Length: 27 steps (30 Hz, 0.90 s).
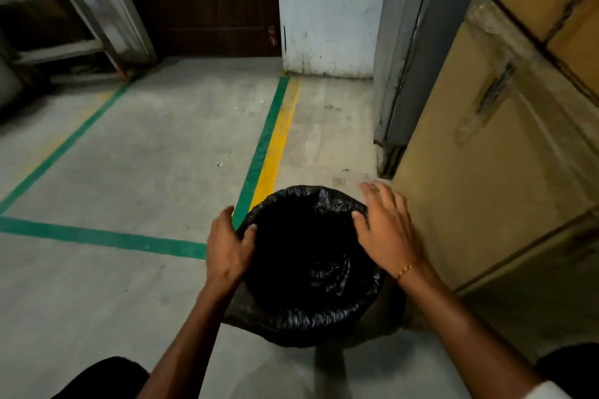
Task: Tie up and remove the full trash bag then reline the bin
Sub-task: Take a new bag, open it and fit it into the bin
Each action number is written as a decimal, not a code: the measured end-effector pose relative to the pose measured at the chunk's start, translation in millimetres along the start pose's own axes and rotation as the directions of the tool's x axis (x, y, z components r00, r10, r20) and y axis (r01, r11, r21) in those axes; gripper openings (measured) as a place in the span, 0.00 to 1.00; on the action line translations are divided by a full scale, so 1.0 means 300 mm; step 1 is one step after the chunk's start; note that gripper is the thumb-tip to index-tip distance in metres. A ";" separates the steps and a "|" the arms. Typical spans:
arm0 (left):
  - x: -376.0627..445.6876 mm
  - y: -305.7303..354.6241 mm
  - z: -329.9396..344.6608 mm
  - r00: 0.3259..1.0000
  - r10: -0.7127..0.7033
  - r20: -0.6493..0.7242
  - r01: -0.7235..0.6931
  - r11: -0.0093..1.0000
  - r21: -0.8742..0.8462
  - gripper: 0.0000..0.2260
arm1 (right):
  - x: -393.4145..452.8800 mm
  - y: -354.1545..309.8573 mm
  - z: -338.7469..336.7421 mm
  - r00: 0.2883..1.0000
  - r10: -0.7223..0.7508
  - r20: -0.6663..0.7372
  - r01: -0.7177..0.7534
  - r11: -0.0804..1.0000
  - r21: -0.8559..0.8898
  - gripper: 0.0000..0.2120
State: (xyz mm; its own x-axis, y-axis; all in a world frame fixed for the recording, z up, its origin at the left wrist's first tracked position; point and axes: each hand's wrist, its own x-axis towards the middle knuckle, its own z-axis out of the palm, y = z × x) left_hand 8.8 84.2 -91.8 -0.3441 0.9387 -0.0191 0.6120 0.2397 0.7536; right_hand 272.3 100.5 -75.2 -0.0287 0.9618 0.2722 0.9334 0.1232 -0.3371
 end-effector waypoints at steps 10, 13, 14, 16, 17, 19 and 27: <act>-0.151 -0.064 0.107 0.792 -0.304 0.530 0.602 0.240 -0.762 0.27 | -0.132 0.047 0.143 0.727 0.520 0.447 -0.661 0.357 0.660 0.25; -0.172 -0.142 0.096 0.818 -0.501 0.285 0.518 0.423 -0.744 0.24 | -0.148 0.046 0.143 0.718 0.547 0.431 -0.648 0.301 0.699 0.23; -0.187 -0.188 0.088 0.774 -0.614 0.154 0.540 0.514 -0.667 0.20 | -0.158 0.044 0.146 0.714 0.555 0.427 -0.645 0.285 0.709 0.22; -0.254 -0.254 0.064 0.689 -0.721 0.072 0.630 0.546 -0.553 0.18 | -0.175 0.034 0.156 0.710 0.560 0.427 -0.642 0.267 0.718 0.22; -0.297 -0.263 0.062 0.650 -0.737 0.188 0.705 0.492 -0.511 0.19 | -0.180 0.031 0.159 0.714 0.558 0.423 -0.637 0.268 0.723 0.22; -0.355 -0.255 0.072 0.550 -0.660 0.513 0.822 0.318 -0.472 0.18 | -0.181 0.026 0.165 0.726 0.554 0.408 -0.619 0.269 0.738 0.19; -0.259 -0.184 0.227 0.664 -0.629 0.404 0.730 0.429 -0.532 0.10 | -0.180 0.049 0.197 0.746 0.551 0.373 -0.589 0.287 0.755 0.18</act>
State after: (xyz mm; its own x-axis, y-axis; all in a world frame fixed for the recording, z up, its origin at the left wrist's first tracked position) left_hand 50.4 14.8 -176.7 -0.3259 0.5727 -0.7522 -0.3678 0.6562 0.6589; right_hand 266.5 64.9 -148.2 0.3595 0.8770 -0.3188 0.0141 -0.3467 -0.9379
